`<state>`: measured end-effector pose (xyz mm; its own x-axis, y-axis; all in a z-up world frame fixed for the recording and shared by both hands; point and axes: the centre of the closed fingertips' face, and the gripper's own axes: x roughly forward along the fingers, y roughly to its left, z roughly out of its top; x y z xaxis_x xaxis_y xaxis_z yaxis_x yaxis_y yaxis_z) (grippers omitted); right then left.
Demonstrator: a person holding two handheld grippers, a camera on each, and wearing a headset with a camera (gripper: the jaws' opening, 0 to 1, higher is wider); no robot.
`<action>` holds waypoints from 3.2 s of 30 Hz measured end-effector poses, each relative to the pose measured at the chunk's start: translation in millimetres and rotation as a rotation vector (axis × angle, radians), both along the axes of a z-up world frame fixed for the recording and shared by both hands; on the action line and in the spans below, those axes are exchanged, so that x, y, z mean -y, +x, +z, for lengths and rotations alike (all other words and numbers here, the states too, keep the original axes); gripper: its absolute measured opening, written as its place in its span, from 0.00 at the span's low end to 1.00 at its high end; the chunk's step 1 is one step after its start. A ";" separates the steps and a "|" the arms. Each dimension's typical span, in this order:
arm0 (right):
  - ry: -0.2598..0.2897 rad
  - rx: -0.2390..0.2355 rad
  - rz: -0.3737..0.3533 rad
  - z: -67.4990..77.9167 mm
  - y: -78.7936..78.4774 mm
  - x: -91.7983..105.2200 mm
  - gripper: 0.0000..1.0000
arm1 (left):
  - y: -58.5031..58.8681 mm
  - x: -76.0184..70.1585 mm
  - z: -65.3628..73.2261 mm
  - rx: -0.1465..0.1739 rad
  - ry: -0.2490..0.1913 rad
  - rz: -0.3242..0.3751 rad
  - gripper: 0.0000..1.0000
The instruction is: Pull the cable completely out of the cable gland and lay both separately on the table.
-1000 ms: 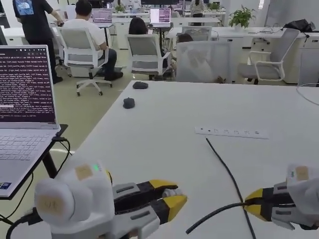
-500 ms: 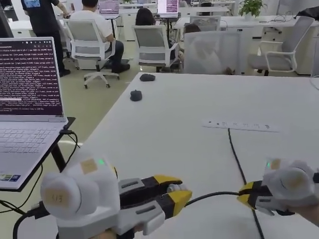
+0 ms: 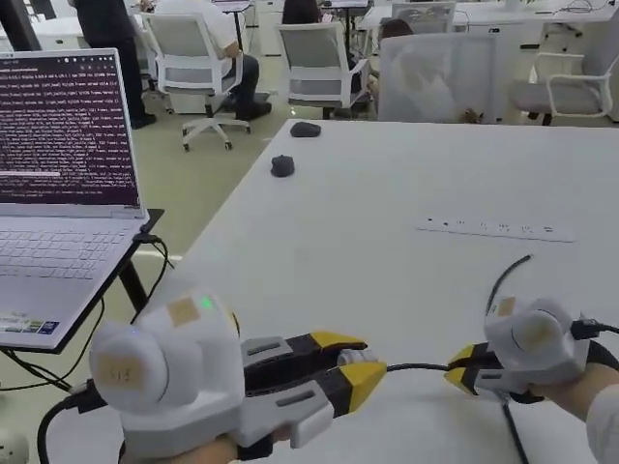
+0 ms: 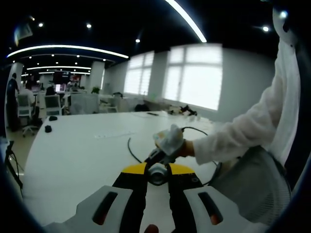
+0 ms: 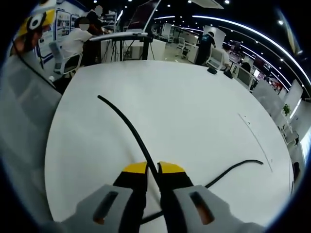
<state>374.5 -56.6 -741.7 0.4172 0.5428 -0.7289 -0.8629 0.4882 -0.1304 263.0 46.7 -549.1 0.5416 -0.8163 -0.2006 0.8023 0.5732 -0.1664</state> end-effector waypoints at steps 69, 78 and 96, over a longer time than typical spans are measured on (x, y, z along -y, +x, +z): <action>0.337 0.063 -0.523 107.4 -173.7 151.8 0.49 | 56.0 128.2 -152.8 -0.209 0.220 -0.253 0.16; 0.373 0.056 -0.620 102.1 -190.9 172.1 0.50 | 61.9 131.0 -183.8 -0.174 0.311 -0.246 0.17; 0.393 0.022 -0.669 87.9 -208.2 187.5 0.50 | 60.5 117.9 -207.0 -0.169 0.395 -0.212 0.20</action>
